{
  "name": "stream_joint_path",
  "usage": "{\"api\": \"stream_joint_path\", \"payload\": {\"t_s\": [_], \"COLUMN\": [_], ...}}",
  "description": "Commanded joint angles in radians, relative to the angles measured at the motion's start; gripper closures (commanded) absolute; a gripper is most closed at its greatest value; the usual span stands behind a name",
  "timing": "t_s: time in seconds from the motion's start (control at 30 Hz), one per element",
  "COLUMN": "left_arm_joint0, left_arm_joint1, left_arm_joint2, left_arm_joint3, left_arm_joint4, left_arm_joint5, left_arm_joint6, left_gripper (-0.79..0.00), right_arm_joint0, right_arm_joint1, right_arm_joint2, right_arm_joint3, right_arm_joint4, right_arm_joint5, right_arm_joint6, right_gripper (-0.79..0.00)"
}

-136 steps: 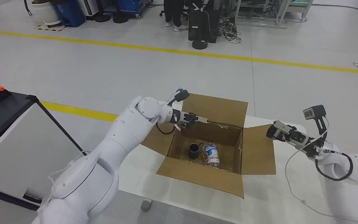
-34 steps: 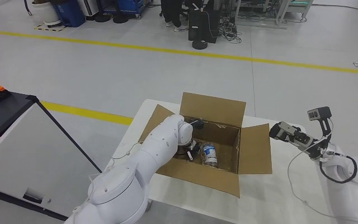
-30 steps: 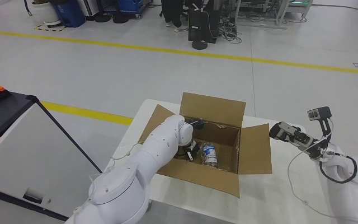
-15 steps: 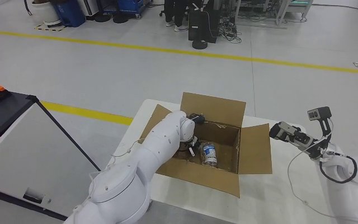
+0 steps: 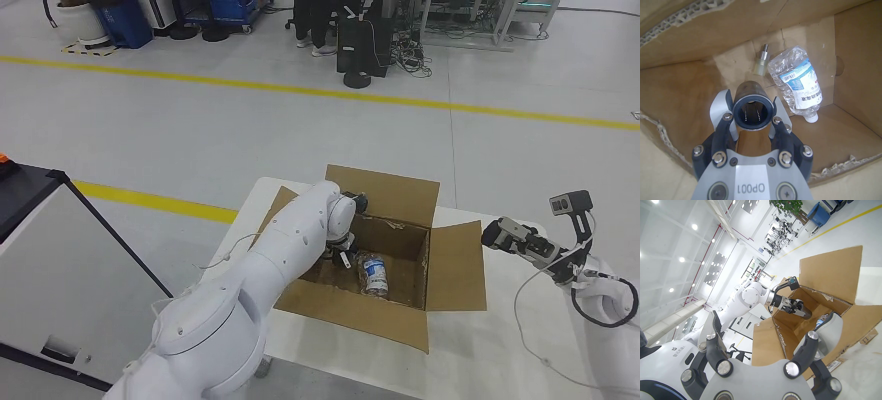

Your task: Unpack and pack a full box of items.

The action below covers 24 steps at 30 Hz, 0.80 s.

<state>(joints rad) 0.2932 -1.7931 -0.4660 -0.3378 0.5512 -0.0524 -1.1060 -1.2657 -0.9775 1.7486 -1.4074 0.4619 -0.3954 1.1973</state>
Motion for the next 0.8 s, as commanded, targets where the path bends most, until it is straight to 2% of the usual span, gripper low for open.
{"api": "stream_joint_path", "payload": {"t_s": [0.0,0.23,0.77], "left_arm_joint0": [0.002,0.033,0.033], "left_arm_joint1": [0.008,0.052,0.052], "left_arm_joint2": [-0.007,-0.022,-0.022], "left_arm_joint3": [-0.034,-0.221,-0.221], "left_arm_joint4": [0.0,0.058,0.058], "left_arm_joint5": [0.001,0.079,0.079], "left_arm_joint6": [-0.027,-0.129,-0.129], "left_gripper": [0.0,0.0,0.0], "right_arm_joint0": [0.0,0.0,0.0], "right_arm_joint1": [0.0,0.0,0.0], "right_arm_joint2": [0.0,0.0,0.0], "right_arm_joint3": [0.0,0.0,0.0], "right_arm_joint4": [0.0,0.0,0.0], "right_arm_joint5": [0.0,0.0,0.0], "right_arm_joint6": [0.0,0.0,0.0], "right_gripper": [-0.785,-0.785,-0.785]}}
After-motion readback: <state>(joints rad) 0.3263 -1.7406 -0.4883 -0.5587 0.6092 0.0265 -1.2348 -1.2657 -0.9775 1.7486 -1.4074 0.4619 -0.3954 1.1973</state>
